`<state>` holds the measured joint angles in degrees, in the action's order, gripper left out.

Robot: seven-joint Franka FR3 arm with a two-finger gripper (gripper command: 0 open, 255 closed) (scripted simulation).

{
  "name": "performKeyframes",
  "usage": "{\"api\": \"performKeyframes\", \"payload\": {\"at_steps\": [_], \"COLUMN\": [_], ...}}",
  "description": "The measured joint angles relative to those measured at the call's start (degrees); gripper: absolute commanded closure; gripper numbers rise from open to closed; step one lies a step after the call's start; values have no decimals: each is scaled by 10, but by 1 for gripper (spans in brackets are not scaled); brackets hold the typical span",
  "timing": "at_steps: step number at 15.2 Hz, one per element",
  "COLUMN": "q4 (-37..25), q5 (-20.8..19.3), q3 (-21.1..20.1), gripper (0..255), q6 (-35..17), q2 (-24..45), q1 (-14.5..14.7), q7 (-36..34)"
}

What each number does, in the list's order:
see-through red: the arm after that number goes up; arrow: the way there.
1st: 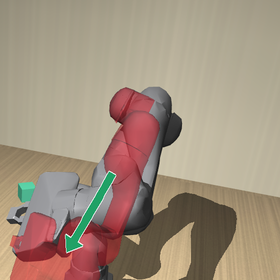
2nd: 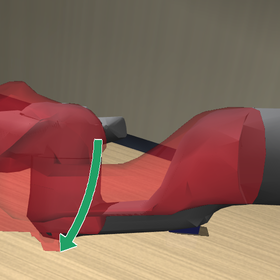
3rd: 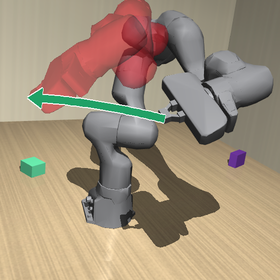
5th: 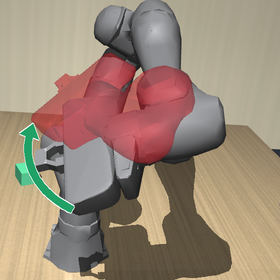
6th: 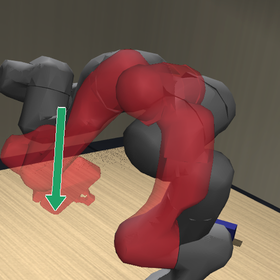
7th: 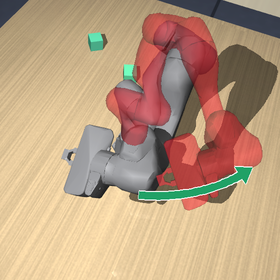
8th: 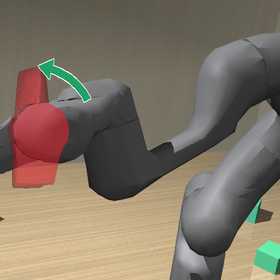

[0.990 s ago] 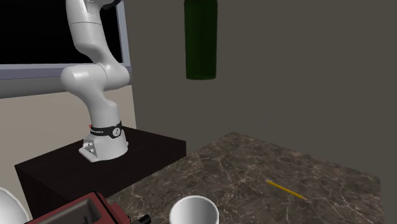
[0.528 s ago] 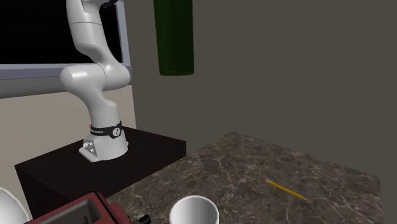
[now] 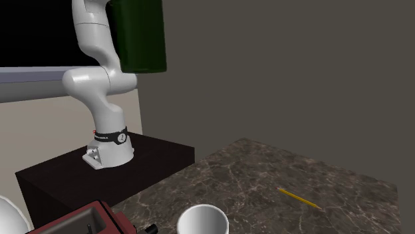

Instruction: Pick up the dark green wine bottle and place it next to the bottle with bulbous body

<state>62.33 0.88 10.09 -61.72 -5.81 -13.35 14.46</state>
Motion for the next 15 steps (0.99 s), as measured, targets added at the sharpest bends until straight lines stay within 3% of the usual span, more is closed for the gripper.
{"api": "performKeyframes", "payload": {"at_steps": [3, 7, 8, 15], "q4": [-57, -179, -182, 9], "q5": [12, 53, 55, 12], "q3": [35, 86, 89, 72], "gripper": [255, 255, 255, 255], "q6": [23, 75, 75, -27], "q2": [36, 113, 117, 23], "q1": [-26, -82, -87, -63], "q7": [54, 131, 139, 131]}}
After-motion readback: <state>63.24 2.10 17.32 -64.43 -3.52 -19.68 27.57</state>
